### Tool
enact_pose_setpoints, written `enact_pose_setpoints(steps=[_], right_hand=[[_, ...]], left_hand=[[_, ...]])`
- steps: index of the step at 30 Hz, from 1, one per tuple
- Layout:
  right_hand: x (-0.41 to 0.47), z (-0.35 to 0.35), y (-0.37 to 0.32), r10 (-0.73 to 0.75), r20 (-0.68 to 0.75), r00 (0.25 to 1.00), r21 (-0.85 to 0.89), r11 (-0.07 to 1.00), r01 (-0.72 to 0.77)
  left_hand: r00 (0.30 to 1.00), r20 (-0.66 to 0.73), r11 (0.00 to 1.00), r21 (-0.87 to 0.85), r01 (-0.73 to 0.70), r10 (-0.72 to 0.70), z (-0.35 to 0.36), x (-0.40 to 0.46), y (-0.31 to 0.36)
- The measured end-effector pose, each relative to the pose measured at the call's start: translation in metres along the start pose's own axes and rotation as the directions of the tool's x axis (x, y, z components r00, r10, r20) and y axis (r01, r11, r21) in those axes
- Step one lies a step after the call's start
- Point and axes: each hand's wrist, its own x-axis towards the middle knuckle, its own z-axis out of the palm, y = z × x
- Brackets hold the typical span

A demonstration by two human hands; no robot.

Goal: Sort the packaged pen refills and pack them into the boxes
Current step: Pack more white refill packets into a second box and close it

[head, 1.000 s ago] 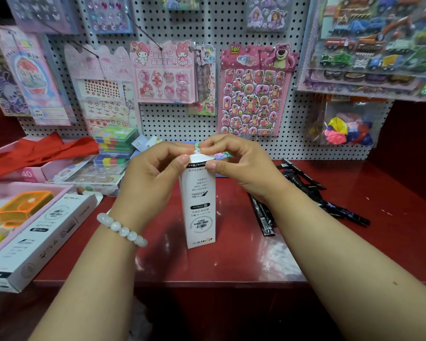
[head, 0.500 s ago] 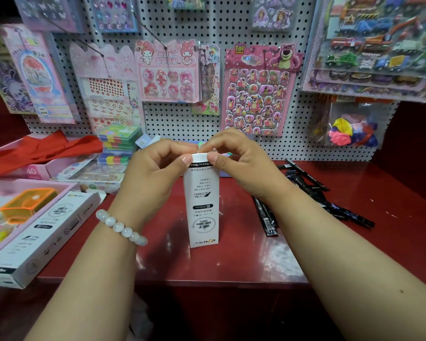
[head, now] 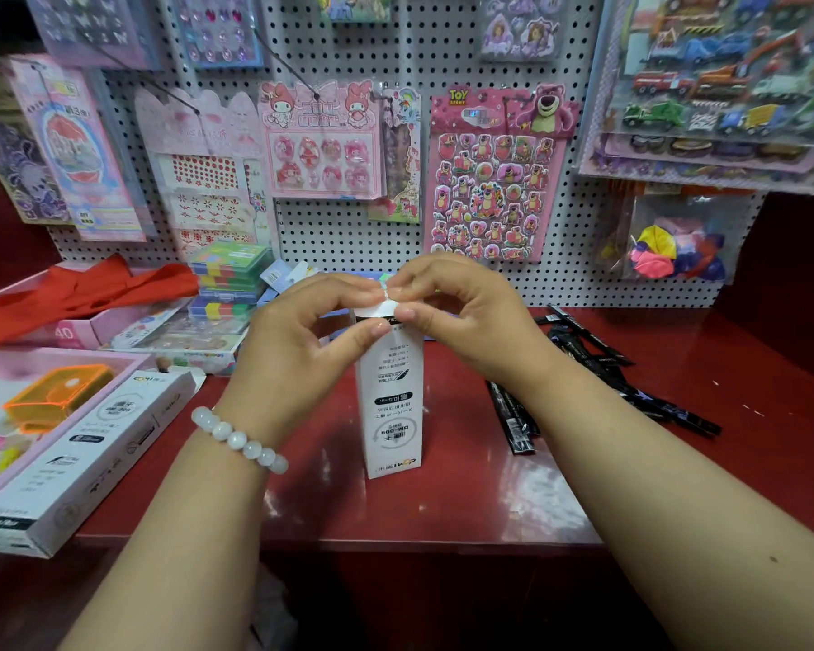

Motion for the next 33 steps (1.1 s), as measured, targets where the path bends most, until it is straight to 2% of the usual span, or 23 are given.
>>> enact_pose_setpoints(steps=[4, 8, 12, 14, 17, 20, 24, 29, 31, 33], right_hand=[[-0.002, 0.0, 0.001, 0.034, 0.014, 0.999, 0.061, 0.998, -0.035], [0.002, -0.003, -0.003, 0.115, 0.058, 0.992, 0.151, 0.981, -0.123], [0.01, -0.003, -0.008, 0.157, 0.064, 0.986, 0.125, 0.978, -0.164], [0.012, -0.004, -0.009, 0.168, 0.067, 0.984, 0.093, 0.98, -0.174], [0.008, -0.006, -0.005, 0.109, 0.08, 0.991, 0.05, 0.992, -0.113], [0.001, -0.006, -0.001, 0.033, 0.06, 0.998, -0.021, 0.999, -0.032], [-0.001, -0.005, 0.001, 0.0, 0.068, 0.998, -0.073, 0.997, 0.005], [-0.004, -0.004, 0.002, 0.028, 0.06, 0.998, -0.074, 0.997, -0.023], [-0.007, -0.003, 0.0, 0.087, 0.041, 0.995, 0.029, 0.996, -0.088], [-0.007, -0.001, -0.002, 0.127, 0.038, 0.991, 0.058, 0.99, -0.129]], left_hand=[[1.0, -0.009, 1.0, 0.011, -0.023, 0.023, 0.002, -0.002, -0.002], [0.989, -0.035, 0.975, -0.177, 0.133, -0.142, 0.008, -0.004, 0.008], [0.95, -0.074, 0.918, -0.29, 0.269, -0.302, 0.013, 0.003, 0.019], [0.959, -0.088, 0.939, -0.244, 0.241, -0.269, 0.014, 0.004, 0.017], [0.994, -0.04, 0.993, -0.063, 0.101, -0.103, 0.007, -0.001, 0.006], [0.999, 0.029, 1.0, -0.02, 0.016, -0.015, 0.001, -0.002, -0.003], [0.996, 0.006, 0.992, 0.093, -0.087, 0.087, 0.007, 0.0, -0.004], [0.999, 0.028, 0.987, -0.152, 0.049, -0.046, 0.01, -0.012, -0.009], [0.998, 0.01, 0.985, -0.161, 0.059, -0.058, 0.011, -0.011, -0.008], [0.998, -0.029, 0.987, -0.15, 0.057, -0.062, 0.012, -0.009, -0.007]])
